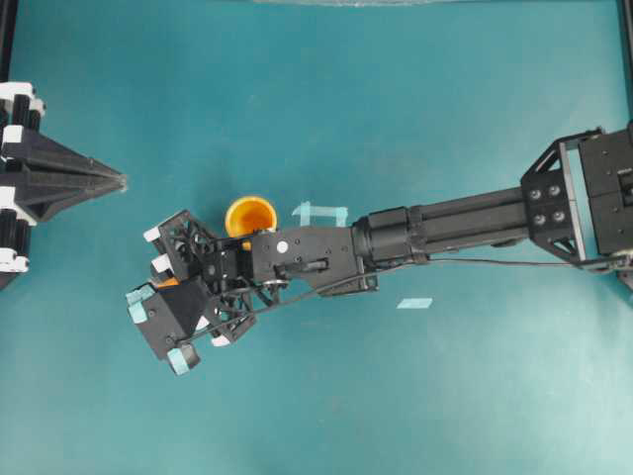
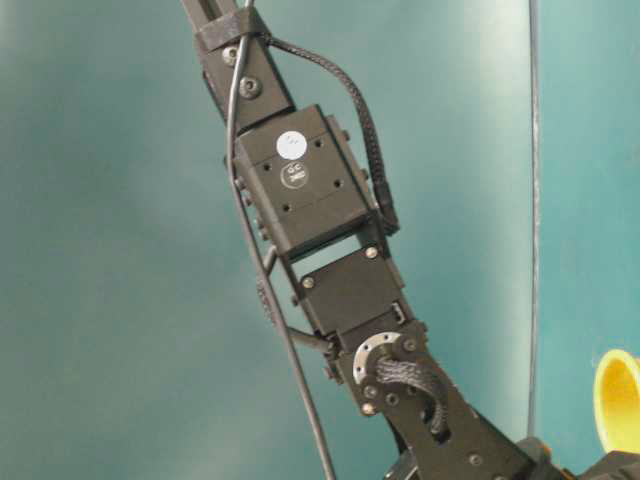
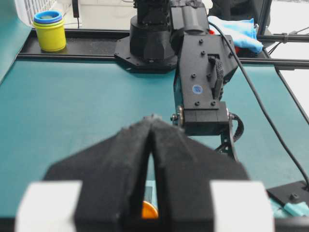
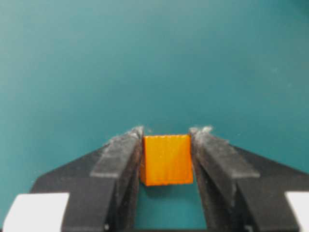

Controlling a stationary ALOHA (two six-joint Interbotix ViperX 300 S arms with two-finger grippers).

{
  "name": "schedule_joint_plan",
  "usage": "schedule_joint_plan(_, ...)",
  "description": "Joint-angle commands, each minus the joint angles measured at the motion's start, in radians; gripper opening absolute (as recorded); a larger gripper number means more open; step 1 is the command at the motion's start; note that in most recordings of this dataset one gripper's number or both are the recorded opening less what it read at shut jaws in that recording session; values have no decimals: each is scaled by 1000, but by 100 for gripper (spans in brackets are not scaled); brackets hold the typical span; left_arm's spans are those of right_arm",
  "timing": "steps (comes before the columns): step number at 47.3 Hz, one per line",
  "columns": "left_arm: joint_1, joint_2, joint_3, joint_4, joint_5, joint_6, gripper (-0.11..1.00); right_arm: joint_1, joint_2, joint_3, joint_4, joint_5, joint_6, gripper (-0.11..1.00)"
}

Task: Lift the orange block with right arm.
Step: 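Close the right gripper fingers on the orange cube, then raise the right gripper holding the orange cube off the table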

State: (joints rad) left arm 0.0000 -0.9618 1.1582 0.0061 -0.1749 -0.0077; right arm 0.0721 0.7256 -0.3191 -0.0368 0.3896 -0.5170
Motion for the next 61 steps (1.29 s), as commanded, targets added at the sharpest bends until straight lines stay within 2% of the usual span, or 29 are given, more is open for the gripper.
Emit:
schedule_joint_plan(1,2,6,-31,2,-12,0,0,-3,-49,-34,2,12,3,40)
schedule_joint_plan(26,2,6,-31,2,-6,0,0,-3,-97,-55,-8,67,2,40)
schedule_joint_plan(61,2,6,-31,3,-3,2,0,-3,-158,-184,-28,250,0,40)
